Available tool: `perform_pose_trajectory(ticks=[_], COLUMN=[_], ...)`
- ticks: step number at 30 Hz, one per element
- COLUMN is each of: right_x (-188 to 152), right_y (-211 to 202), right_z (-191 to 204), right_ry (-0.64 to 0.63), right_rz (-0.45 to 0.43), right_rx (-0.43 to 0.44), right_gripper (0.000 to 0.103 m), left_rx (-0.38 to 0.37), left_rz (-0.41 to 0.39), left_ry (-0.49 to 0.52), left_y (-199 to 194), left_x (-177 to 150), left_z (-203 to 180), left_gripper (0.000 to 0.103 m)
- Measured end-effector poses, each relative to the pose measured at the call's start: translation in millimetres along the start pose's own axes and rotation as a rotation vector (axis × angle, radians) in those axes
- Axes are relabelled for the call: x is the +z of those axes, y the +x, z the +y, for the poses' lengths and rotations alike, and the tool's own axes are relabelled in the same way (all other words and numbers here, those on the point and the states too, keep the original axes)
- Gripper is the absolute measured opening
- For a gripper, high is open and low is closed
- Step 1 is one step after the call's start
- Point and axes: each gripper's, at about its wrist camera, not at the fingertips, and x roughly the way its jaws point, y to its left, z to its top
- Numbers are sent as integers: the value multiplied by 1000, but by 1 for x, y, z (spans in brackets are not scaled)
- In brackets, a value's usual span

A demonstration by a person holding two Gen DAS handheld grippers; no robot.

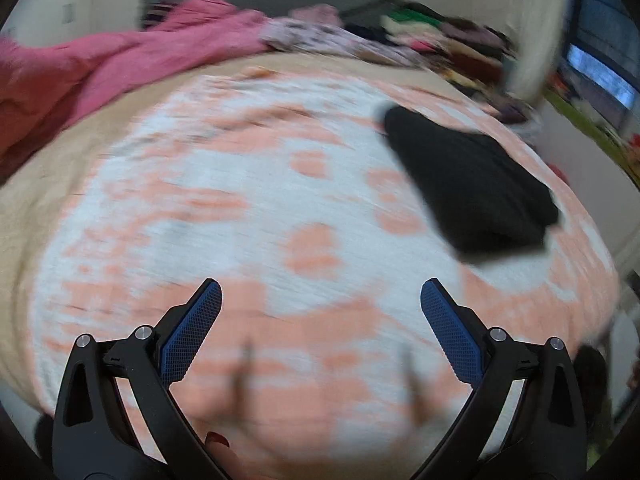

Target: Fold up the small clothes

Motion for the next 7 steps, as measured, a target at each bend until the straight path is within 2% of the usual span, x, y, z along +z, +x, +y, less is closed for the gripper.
perform_pose_trajectory(ticks=[4, 5, 7], right_x=[-2, -6, -15], right_y=[-6, -4, 2], right_z=[-108, -148, -204], right_ry=[162, 222, 309], right_rz=[-8, 14, 53], right_rx=[-255, -343, -455], right_gripper=[98, 98, 98], left_rx=[142, 209, 300], left_rz=[25, 34, 61], left_ry=[-95, -125, -170], left_y=[19, 28, 42], left_x=[21, 27, 38], left_z=[76, 104, 146], left_gripper=[93, 93, 93])
